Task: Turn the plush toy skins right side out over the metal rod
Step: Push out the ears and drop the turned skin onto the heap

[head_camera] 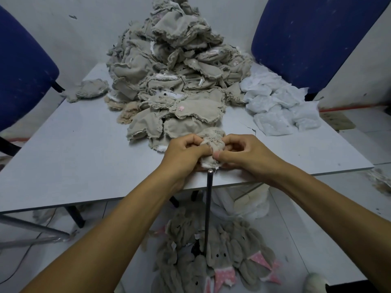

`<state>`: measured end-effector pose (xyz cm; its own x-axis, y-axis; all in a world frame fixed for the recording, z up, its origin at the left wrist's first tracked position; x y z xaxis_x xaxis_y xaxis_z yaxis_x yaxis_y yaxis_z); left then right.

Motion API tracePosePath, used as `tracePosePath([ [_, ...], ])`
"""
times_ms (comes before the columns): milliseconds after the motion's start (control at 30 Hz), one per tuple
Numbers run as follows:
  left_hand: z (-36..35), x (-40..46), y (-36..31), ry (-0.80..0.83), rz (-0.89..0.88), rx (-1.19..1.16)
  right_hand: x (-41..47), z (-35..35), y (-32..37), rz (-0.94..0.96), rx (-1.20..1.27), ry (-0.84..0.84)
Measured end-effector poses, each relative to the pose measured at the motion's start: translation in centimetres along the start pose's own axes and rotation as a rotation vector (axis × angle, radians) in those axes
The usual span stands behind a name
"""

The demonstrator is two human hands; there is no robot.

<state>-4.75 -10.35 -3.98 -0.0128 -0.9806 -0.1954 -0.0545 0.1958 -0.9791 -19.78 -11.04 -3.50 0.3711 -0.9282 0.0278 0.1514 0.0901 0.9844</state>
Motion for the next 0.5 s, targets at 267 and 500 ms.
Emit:
tracePosePath([
  [267,-0.34,-0.08,-0.02,0.128,0.131,-0.144,0.42,0.33,-0.03,0.019,-0.075,-0.183],
  [500,-0.54,0.11,-0.08,0.039,0.009,-0.021,0.07,0.37,-0.31,0.063,-0.259,-0.370],
])
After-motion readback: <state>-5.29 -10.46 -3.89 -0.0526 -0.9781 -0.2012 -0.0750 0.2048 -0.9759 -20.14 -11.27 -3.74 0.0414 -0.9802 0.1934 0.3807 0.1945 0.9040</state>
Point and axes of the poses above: each hand's wrist, its own x-axis towards the middle knuckle, its own z-axis out of the back of the hand, y = z × x, the point moved 6 cm from there along x, towards the middle knuckle, and after that the axes turned 4 degrees about z, right-handed, at the moved point
